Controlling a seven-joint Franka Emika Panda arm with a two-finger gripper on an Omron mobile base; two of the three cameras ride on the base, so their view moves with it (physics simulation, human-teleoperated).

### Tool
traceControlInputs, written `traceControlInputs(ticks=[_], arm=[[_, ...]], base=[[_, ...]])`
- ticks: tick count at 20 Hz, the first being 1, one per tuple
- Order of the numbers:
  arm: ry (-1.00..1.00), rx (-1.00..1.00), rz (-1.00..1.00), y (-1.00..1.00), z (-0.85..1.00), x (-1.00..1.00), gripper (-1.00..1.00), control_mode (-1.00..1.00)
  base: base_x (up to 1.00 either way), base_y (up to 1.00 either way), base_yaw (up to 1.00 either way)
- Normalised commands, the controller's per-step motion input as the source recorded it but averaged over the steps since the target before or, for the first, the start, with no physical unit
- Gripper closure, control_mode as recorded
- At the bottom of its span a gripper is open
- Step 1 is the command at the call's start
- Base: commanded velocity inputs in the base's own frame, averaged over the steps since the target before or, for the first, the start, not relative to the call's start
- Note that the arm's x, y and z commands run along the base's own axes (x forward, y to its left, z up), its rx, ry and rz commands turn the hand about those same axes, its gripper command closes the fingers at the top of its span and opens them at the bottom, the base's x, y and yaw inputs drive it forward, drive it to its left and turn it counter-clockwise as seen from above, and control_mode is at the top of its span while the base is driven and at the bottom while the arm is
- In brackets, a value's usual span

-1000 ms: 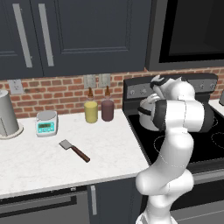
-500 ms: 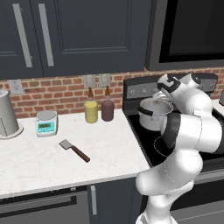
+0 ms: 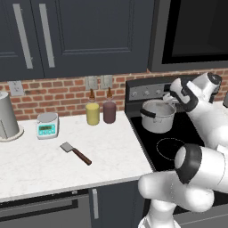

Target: Put the lime and avocado in the pot. Retrieve the spatula and lightly stir the vegetables in the pot.

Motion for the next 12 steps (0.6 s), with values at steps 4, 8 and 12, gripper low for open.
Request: traceControlInputs(ticks=[4, 8, 12], arm=[[0.0, 0.01, -0.01, 0.04, 0.48, -0.93, -1.0, -1.0], [0.05, 0.0, -0.02, 0.28, 0.59, -1.0, -1.0, -1.0], [0.09, 0.0, -0.02, 0.47, 0.51, -0.95, -1.0, -1.0]], base=[[0.0, 0.0, 0.0], [0.0, 0.0, 0.0], [0.0, 0.0, 0.0]])
